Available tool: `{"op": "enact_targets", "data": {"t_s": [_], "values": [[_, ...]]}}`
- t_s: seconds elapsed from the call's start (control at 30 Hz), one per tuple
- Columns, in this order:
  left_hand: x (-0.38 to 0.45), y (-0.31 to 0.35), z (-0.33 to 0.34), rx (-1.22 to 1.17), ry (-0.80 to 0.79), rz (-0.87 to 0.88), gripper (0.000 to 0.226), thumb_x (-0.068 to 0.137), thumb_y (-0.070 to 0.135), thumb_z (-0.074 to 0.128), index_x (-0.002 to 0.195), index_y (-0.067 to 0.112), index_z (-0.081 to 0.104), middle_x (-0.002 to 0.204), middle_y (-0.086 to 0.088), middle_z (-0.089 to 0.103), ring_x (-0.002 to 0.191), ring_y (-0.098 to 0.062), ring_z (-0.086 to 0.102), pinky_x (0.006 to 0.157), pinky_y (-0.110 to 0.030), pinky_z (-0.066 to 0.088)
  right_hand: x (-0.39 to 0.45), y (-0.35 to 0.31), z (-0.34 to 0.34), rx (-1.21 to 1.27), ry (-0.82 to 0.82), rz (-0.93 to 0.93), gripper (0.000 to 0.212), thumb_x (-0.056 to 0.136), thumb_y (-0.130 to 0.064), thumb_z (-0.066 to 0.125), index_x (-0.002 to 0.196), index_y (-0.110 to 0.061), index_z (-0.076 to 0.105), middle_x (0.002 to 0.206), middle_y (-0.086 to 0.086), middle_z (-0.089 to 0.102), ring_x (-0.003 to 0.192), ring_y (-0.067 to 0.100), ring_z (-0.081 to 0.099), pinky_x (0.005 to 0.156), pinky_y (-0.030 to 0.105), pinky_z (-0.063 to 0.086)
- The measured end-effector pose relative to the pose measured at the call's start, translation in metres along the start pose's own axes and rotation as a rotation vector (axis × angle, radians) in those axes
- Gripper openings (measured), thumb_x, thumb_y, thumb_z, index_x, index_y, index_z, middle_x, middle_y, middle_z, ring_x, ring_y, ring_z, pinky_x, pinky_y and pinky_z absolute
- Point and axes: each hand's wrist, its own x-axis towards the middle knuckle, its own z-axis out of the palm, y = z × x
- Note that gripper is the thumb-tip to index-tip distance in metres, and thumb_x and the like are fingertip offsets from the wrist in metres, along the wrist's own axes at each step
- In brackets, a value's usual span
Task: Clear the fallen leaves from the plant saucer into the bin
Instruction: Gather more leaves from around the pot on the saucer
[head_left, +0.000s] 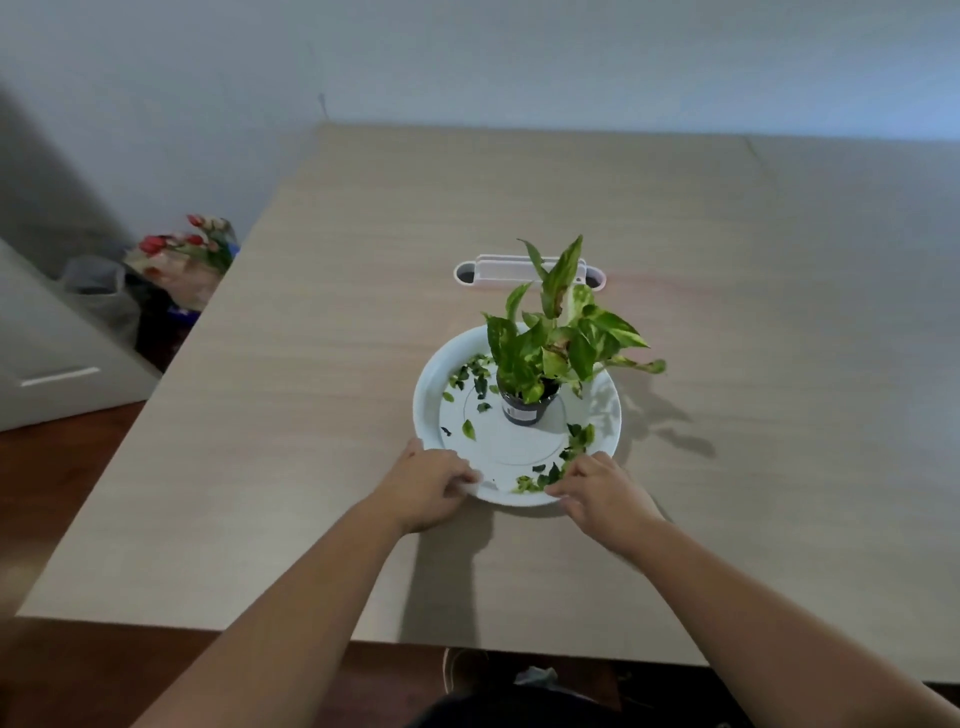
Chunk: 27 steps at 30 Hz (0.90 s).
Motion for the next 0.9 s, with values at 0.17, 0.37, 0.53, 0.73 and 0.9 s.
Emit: {"op": "enact_targets", "data": {"t_s": [0.17,0.37,0.53,0.73,0.9], "values": [[0.008,-0.006,-0.009,0.072,-0.077,-0.026,0.028,0.084,0.036,0.043,0.096,0.027,0.067,0.097,0.000,0.063,0.100,-0.021,0.058,0.102,-0.039,0.031,0.004,-0.016,0.010,0.010,0.008,0.011,0.030,0.093,-0.035,0.053,0.120,-0.036,0.066,0.112,-0.006,0.058,0.112,0.018,0.046,0.099,0.029,0.039],[0.027,0.020,0.004,0.156,-0.084,-0.166,0.038,0.092,0.032,0.033,0.114,0.019,0.062,0.112,-0.007,0.061,0.108,-0.027,0.056,0.111,-0.043,0.025,0.009,-0.013,0.000,0.131,-0.018,0.065,0.026,0.089,-0.029,0.060,0.112,-0.025,0.070,0.111,-0.004,0.063,0.108,0.016,0.053,0.095,0.025,0.042],[0.044,0.049,0.010,-0.009,-0.180,-0.243,0.032,0.092,0.019,0.039,0.121,0.015,0.053,0.123,-0.009,0.057,0.114,-0.028,0.054,0.097,-0.040,0.043,0.016,0.012,-0.016,0.225,0.048,0.167,0.029,0.091,-0.014,0.051,0.110,-0.025,0.070,0.110,0.000,0.062,0.097,0.019,0.061,0.085,0.033,0.049],[0.052,0.075,0.024,-0.143,-0.116,-0.309,0.028,0.091,0.019,0.047,0.116,0.009,0.053,0.115,-0.016,0.061,0.104,-0.033,0.058,0.081,-0.039,0.049,0.035,0.031,-0.029,0.149,-0.030,0.166,0.040,0.091,-0.006,0.045,0.124,-0.020,0.063,0.129,0.004,0.056,0.115,0.023,0.056,0.094,0.031,0.045],[0.058,0.076,0.028,-0.206,-0.031,-0.354,0.040,0.082,0.036,0.067,0.116,0.017,0.060,0.113,-0.007,0.053,0.102,-0.028,0.060,0.083,-0.035,0.048,0.057,0.018,-0.030,0.062,-0.148,0.119,0.042,0.091,-0.015,0.051,0.132,-0.021,0.058,0.134,0.007,0.050,0.120,0.027,0.053,0.100,0.037,0.045]]}}
